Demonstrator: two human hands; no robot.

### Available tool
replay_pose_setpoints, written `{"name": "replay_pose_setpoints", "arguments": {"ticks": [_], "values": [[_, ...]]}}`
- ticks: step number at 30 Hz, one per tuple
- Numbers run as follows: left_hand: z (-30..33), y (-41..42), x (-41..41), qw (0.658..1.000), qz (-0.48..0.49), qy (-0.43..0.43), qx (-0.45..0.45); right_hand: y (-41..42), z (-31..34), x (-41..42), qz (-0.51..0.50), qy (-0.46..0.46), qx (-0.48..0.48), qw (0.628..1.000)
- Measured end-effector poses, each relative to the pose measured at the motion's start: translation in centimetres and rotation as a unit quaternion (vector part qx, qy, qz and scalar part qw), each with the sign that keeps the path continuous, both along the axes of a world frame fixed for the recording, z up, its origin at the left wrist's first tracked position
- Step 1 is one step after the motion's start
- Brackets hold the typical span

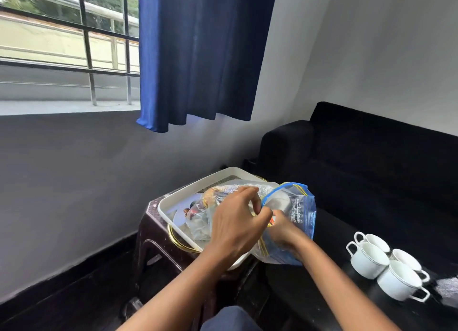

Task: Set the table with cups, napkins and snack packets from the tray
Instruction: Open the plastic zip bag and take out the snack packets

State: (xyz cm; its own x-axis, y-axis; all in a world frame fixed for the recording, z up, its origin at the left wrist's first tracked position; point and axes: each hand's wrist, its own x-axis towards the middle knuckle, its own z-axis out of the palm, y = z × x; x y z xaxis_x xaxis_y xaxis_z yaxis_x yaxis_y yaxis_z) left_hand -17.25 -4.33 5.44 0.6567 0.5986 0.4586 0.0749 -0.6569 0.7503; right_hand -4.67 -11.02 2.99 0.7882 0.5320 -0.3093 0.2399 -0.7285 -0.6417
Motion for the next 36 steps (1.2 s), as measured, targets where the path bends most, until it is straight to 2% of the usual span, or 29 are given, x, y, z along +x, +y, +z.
{"name": "replay_pose_setpoints", "arguments": {"ticks": [6,9,16,22,29,36], "values": [[-0.1,-0.1,0.1,1.000,0.008,0.004,0.003,0.4,-0.4,-1.1,-0.025,-0.009,0.089,0.996],[-0.2,0.0,0.1,1.000,0.011,0.001,0.000,0.0,-0.2,-1.5,-0.061,-0.055,0.109,0.991],[-0.2,0.0,0.2,1.000,0.013,0.001,0.001,-1.2,1.3,-1.7,-0.078,-0.128,0.133,0.980],[-0.3,0.4,0.2,0.999,0.046,-0.015,-0.014,-4.7,4.1,-1.6,-0.074,-0.178,0.215,0.957],[-0.3,0.7,0.3,0.995,0.079,-0.007,-0.053,-9.5,7.6,-1.5,-0.037,-0.179,0.306,0.934],[-0.3,1.7,0.2,0.982,0.117,0.023,-0.147,-11.1,9.7,0.2,-0.071,-0.213,0.400,0.888]]}}
